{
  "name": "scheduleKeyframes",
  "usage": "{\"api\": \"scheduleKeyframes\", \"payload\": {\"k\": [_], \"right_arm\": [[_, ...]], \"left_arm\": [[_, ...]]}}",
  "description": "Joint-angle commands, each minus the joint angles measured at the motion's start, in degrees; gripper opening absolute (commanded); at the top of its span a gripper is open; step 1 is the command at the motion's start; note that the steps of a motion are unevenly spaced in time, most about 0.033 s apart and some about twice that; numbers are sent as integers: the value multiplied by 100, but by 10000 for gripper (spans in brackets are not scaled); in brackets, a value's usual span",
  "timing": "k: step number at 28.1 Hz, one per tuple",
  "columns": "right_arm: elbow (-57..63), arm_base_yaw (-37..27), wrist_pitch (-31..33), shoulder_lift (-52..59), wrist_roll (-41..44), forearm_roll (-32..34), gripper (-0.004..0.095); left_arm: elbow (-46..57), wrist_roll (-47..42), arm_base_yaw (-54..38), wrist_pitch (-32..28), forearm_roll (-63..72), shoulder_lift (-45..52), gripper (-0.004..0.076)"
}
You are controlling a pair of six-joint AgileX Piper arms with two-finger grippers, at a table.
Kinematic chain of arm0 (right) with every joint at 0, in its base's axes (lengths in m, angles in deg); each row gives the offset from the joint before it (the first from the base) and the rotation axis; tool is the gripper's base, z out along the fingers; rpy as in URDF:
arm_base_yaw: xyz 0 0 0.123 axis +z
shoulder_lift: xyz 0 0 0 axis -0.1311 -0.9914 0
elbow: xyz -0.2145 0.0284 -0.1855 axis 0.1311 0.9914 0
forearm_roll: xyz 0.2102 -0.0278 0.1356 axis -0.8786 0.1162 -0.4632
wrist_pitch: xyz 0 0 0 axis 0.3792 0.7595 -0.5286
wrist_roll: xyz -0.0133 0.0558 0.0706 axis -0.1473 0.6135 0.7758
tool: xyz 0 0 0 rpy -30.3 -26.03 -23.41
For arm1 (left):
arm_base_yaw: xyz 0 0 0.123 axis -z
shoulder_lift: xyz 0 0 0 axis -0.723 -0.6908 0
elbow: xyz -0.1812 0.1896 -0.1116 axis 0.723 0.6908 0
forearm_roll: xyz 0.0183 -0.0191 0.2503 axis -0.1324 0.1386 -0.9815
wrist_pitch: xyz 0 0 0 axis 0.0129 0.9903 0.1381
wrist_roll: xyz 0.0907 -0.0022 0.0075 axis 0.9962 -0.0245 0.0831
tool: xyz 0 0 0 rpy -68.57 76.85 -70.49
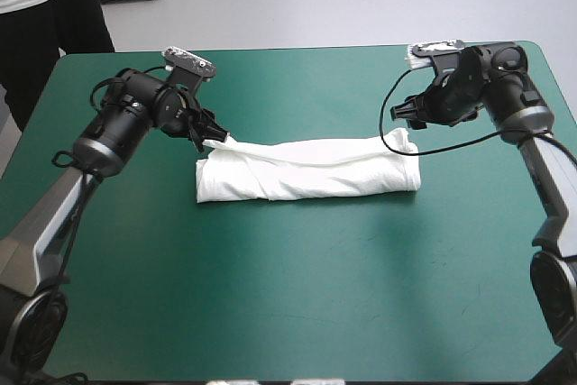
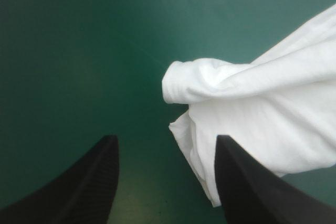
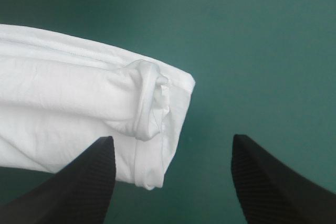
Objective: Fold the cloth
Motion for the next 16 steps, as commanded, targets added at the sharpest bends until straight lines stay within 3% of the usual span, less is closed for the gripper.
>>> {"api": "scheduleKeyframes", "payload": {"k": [1, 4, 6, 10, 16], "right_arm": [[-156, -51, -34, 656, 35, 144, 608], [-145, -51, 118, 963, 69, 144, 608], [-145, -51, 207, 1132, 141, 144, 608], [60, -51, 296, 1563, 296, 454, 608], [1003, -51, 270, 2299, 627, 1066, 608]], "left_arm": [[-203, -50, 5, -91, 267, 660, 409], [-203, 232, 5, -78, 1076, 882, 388], [-203, 578, 5, -80, 1764, 965, 305], [-203, 1398, 5, -149, 3031, 920, -7], [-203, 2120, 5, -425, 4190, 432, -10]]}}
